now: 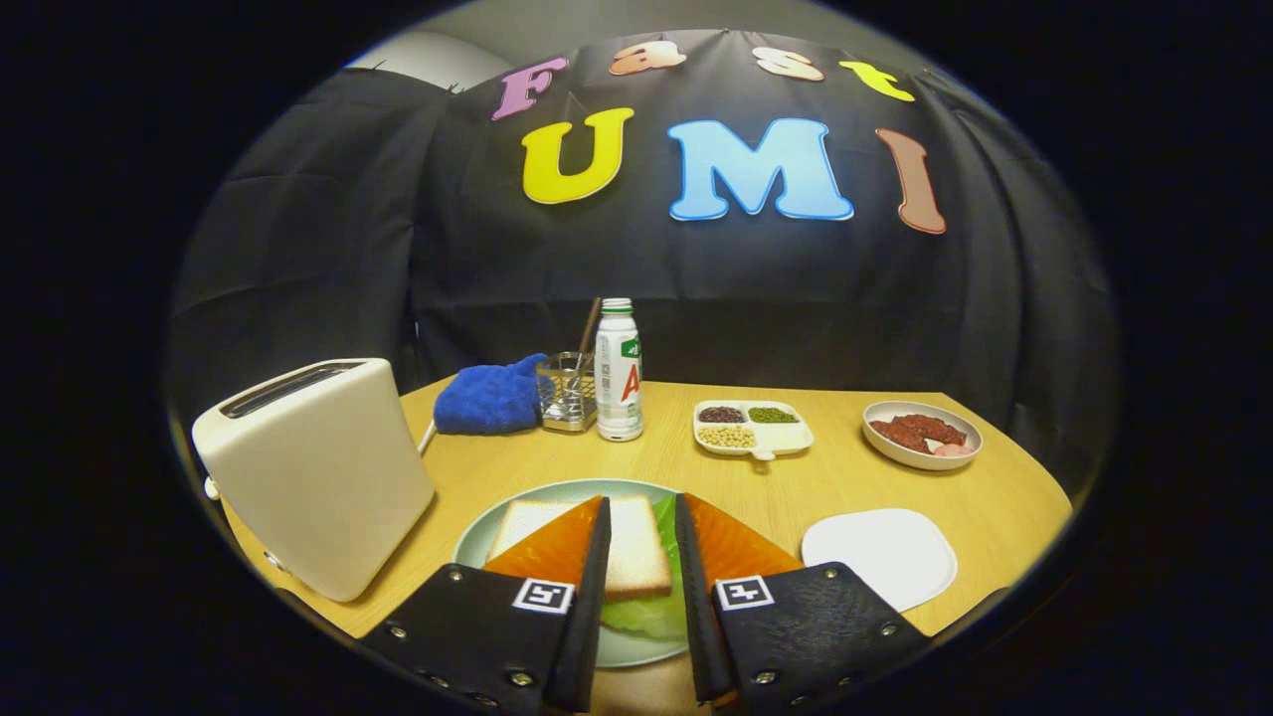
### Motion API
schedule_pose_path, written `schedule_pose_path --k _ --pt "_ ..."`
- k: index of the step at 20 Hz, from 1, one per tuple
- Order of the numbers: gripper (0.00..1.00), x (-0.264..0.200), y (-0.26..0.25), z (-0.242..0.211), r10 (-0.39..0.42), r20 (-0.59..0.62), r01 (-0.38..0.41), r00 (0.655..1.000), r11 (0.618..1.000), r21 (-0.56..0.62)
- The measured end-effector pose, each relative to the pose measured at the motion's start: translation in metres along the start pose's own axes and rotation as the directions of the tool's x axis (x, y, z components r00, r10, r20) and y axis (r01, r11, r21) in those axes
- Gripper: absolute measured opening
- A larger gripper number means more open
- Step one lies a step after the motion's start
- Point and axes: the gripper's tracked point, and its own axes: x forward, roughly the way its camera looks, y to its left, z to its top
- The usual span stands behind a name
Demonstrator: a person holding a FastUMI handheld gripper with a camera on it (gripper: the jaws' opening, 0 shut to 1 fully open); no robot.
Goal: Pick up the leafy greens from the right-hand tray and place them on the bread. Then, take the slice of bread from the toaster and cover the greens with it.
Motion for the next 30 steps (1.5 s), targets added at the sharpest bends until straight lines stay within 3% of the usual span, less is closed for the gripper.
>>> schedule_pose_path --k 2,9,15,19,23,30 --pt "0.47 -0.006 -0.012 0.005 -0.014 0.024 0.014 1.0 1.0 0.004" --pt "0.47 -0.045 -0.071 0.042 -0.039 0.128 0.042 0.991 0.999 -0.018" --pt "0.47 -0.087 -0.132 0.043 -0.063 0.193 0.076 0.979 0.995 -0.064" --pt "0.47 -0.108 -0.204 0.038 -0.127 0.174 0.148 0.977 0.983 -0.113" --pt "0.47 -0.122 -0.259 0.03 -0.105 0.14 0.117 0.985 0.99 -0.076" --pt "0.47 -0.13 -0.397 0.02 -0.18 0.185 0.193 0.966 0.979 -0.059"
